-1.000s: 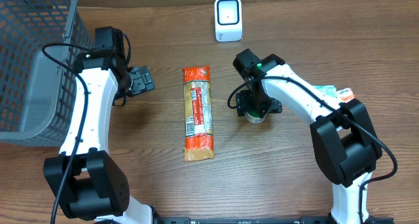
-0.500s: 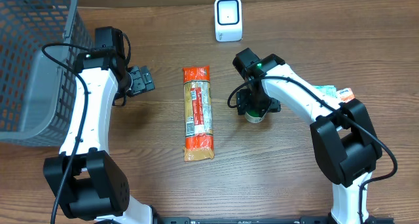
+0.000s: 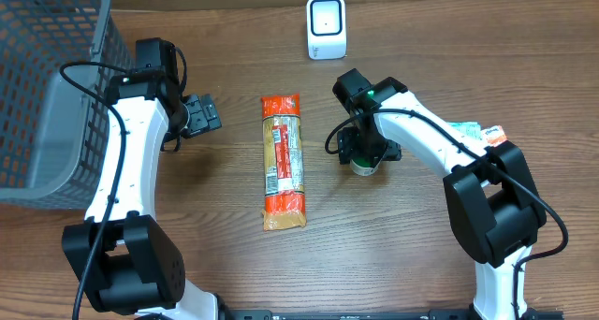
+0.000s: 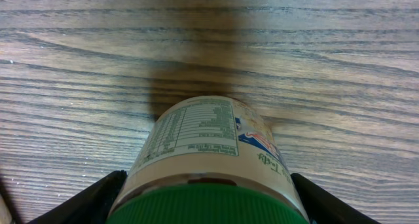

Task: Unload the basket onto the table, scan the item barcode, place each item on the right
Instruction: 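Close the right gripper on the green jar and lift it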

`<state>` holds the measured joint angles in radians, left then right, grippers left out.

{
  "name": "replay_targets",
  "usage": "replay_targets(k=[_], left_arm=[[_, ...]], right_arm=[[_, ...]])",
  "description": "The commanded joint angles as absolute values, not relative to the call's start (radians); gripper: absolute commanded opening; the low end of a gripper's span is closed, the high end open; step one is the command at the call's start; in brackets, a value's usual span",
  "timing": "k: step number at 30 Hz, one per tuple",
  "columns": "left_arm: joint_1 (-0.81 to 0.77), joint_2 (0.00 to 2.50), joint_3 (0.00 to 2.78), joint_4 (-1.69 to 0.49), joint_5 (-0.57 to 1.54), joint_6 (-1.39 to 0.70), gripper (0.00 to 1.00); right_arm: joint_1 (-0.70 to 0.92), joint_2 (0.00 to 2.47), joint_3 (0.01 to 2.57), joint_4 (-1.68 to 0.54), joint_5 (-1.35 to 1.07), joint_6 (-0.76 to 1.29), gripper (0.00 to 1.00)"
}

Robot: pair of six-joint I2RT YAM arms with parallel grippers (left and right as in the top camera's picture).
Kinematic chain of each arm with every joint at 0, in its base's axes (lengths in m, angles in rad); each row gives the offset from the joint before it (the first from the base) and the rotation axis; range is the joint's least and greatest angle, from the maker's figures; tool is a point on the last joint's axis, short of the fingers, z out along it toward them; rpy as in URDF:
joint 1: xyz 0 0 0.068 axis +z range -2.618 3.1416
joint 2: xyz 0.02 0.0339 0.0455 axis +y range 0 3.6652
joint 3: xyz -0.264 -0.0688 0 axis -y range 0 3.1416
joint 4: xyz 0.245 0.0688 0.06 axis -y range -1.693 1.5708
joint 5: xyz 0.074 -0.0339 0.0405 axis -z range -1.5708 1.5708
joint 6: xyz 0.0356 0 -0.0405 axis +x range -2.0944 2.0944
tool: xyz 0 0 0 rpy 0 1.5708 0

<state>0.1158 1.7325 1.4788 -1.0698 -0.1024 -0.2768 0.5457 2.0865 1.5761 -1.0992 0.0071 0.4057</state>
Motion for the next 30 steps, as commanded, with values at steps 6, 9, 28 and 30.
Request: replay_targets(k=[6,9,28,30], left_arm=[[0.116,1.727,1.488,-1.069,-0.112,-0.254,1.00],[0.116,1.727,1.488,-1.068,-0.112,-0.254,1.00],[0.116,1.727,1.488,-1.068,-0.112,-0.254,1.00],[0.116,1.727,1.488,-1.068,-0.112,-0.254,1.00]], right_arm=[[0.550,2.089,1.570,-1.111,0.028,0.423,0.79],[0.550,2.090,1.570,-1.111,0.028,0.444,0.79],[0.550,2.090,1.570,-1.091,0.031,0.446,0.79],[0.550,2.090,1.570,-1.093,0.031,0.446,0.79]])
